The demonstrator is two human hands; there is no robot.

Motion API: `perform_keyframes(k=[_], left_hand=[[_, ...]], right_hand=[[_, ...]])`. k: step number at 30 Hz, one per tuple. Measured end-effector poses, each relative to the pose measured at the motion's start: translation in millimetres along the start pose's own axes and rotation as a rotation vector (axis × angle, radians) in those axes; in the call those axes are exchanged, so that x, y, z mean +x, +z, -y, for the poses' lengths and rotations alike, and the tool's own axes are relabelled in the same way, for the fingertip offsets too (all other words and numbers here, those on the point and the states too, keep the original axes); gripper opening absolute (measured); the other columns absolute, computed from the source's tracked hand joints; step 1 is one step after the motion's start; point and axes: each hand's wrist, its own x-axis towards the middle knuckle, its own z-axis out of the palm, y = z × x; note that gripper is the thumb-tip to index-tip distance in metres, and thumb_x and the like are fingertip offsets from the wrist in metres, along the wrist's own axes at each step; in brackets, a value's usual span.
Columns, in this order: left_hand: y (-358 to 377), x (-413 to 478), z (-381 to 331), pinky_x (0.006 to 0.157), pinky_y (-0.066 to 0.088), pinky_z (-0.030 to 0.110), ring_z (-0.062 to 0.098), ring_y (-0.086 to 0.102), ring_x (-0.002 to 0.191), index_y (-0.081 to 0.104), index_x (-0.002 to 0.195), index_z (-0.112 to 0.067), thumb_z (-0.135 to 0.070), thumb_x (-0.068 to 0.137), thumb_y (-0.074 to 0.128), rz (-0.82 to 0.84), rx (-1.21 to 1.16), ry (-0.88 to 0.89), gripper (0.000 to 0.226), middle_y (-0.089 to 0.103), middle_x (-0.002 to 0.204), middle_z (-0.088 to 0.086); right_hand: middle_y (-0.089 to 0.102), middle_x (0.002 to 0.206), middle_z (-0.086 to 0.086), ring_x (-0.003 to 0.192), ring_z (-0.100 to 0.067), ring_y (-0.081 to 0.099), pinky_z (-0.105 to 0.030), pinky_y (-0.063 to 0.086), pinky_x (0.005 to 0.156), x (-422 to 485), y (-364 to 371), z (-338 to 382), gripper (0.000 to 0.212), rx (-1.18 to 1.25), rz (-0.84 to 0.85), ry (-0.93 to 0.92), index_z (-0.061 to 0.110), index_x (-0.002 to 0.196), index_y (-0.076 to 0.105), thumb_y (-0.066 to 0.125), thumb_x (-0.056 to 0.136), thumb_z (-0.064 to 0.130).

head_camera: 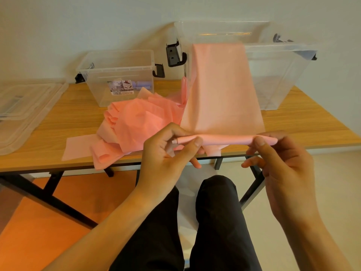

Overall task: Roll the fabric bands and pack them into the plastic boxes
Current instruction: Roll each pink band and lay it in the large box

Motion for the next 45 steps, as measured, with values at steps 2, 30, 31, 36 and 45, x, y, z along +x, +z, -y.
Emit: perform_keyframes(k=[2,30,31,36,45], left_hand=[[0.0,-0.4,0.3,0.055,0.057,0.03,0.025,0.073,0.074,0.056,0.083,0.002,-0.01,0.084,0.069,-0.025,-0.005,-0.009,0.018,0.069,0.083,0.017],[-1.2,-0.9,1.7,0.054,0.052,0.024,0.013,0.067,0.073,0.066,0.093,-0.007,-0.021,0.087,0.066,-0.052,0.086,-0.037,0.015,0.069,0.077,-0.008],[-1.3,-1.0,2.1,0.054,0.052,0.024,0.012,0.067,0.073,0.066,0.093,-0.007,-0.021,0.087,0.066,-0.054,0.085,-0.039,0.015,0.068,0.078,-0.008],[-2.0,-0.1,3.1,0.053,0.053,0.025,0.016,0.068,0.078,0.065,0.102,-0.009,-0.018,0.089,0.065,-0.037,0.089,-0.017,0.016,0.068,0.088,-0.012],[-1.4,-1.6,3.7,0.054,0.053,0.025,0.02,0.069,0.079,0.066,0.105,-0.016,-0.017,0.091,0.071,-0.042,0.102,0.03,0.015,0.07,0.094,-0.011]], right_hand=[[0.068,0.081,-0.009,0.073,-0.023,0.063,-0.028,0.056,0.064,0.1,-1.0,-0.4,0.014,-0.017,-0.009,-0.007,0.013,0.092,0.072,0.068,0.085,0.024],[0.064,0.095,-0.012,0.077,-0.027,0.064,-0.032,0.059,0.061,5.7,1.5,0.8,0.019,-0.045,0.061,-0.09,0.018,0.104,0.067,0.069,0.086,0.017],[0.066,0.096,-0.011,0.076,-0.028,0.065,-0.032,0.059,0.062,5.1,1.2,0.1,0.019,-0.057,0.062,-0.094,0.017,0.104,0.068,0.07,0.085,0.015],[0.07,0.08,-0.004,0.067,-0.022,0.066,-0.03,0.058,0.064,3.9,1.0,-1.9,0.019,-0.084,0.009,-0.068,0.01,0.1,0.071,0.071,0.085,0.021],[0.064,0.069,-0.009,0.061,-0.022,0.063,-0.029,0.057,0.061,5.3,3.3,0.7,0.021,-0.083,-0.009,-0.061,0.01,0.091,0.067,0.065,0.088,0.031]])
